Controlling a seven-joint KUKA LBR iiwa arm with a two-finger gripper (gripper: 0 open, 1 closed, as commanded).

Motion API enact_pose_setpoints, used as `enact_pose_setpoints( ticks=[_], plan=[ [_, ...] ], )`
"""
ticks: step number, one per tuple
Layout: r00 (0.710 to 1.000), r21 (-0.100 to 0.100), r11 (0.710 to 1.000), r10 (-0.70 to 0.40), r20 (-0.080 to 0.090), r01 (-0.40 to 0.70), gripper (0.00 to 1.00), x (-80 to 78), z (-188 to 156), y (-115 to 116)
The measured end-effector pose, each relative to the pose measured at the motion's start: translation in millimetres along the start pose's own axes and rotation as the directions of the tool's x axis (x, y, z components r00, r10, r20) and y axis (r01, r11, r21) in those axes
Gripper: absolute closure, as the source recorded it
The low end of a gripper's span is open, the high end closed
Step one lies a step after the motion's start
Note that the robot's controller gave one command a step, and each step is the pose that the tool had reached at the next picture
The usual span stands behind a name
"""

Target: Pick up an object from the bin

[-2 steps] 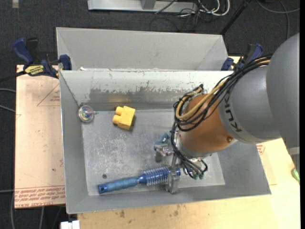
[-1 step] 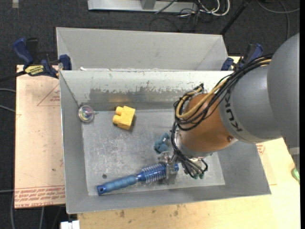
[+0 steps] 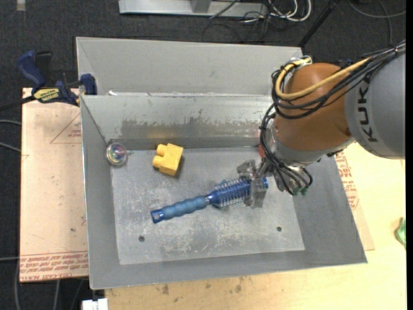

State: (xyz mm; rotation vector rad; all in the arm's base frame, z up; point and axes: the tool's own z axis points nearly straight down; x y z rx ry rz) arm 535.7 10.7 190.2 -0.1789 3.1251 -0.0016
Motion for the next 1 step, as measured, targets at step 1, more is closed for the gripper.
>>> enact_pose_setpoints(
  ticks=[1],
  plan=[
    [1.000,0.000,1.000,-0.025,0.001,0.025,1.00,-15.9,-92.4,-7.0]
  ],
)
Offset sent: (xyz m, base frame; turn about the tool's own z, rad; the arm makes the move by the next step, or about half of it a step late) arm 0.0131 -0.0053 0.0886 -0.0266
